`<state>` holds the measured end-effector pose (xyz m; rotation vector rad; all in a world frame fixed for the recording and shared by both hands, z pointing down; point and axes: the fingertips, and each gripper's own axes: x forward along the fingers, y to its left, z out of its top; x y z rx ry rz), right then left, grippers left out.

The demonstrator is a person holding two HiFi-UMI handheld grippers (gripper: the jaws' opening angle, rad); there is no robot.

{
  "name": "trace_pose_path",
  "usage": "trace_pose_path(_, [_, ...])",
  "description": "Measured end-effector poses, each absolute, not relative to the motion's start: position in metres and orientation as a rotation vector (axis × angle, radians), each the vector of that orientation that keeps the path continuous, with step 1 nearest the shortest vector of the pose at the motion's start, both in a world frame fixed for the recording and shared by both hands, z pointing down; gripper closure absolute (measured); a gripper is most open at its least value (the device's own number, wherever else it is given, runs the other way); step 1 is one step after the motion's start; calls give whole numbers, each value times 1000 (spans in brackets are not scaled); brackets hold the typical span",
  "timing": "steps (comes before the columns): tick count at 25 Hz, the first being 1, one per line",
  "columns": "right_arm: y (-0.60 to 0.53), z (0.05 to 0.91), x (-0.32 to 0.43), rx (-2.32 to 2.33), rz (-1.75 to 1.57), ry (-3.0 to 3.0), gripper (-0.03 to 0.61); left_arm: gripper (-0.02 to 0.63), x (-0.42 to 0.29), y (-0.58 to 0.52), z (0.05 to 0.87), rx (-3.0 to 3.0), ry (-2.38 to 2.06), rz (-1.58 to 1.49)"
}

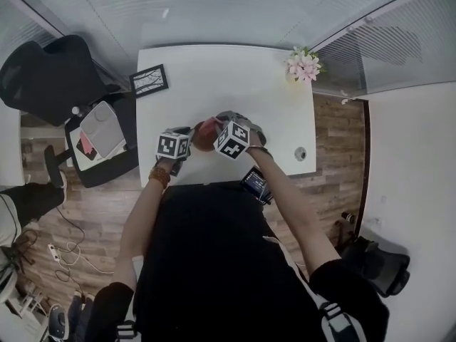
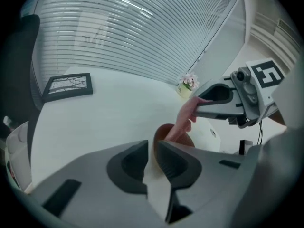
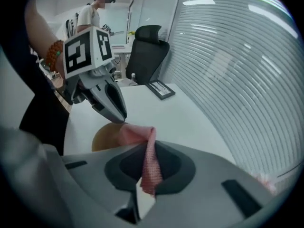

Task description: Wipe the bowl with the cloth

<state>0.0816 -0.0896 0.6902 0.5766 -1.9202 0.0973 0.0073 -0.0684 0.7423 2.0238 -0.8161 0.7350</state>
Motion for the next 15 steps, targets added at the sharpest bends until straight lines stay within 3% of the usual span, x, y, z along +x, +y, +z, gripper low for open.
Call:
trace_pose_path(2, [-96, 694, 82, 573, 58, -1910, 546, 560, 10, -69, 745, 2020, -805, 741])
trace_pose_path(8, [-91, 684, 89, 544, 0, -1918, 433, 560, 17, -64, 752, 2031, -779, 773])
trace_pose_path(12, [-111, 655, 110, 723, -7, -1957, 401, 560, 17, -66, 753, 2023, -786, 761])
trace_pose_path(15, [-127, 634, 126, 850, -25, -1967, 411, 560, 18, -65, 754, 2030, -765, 767])
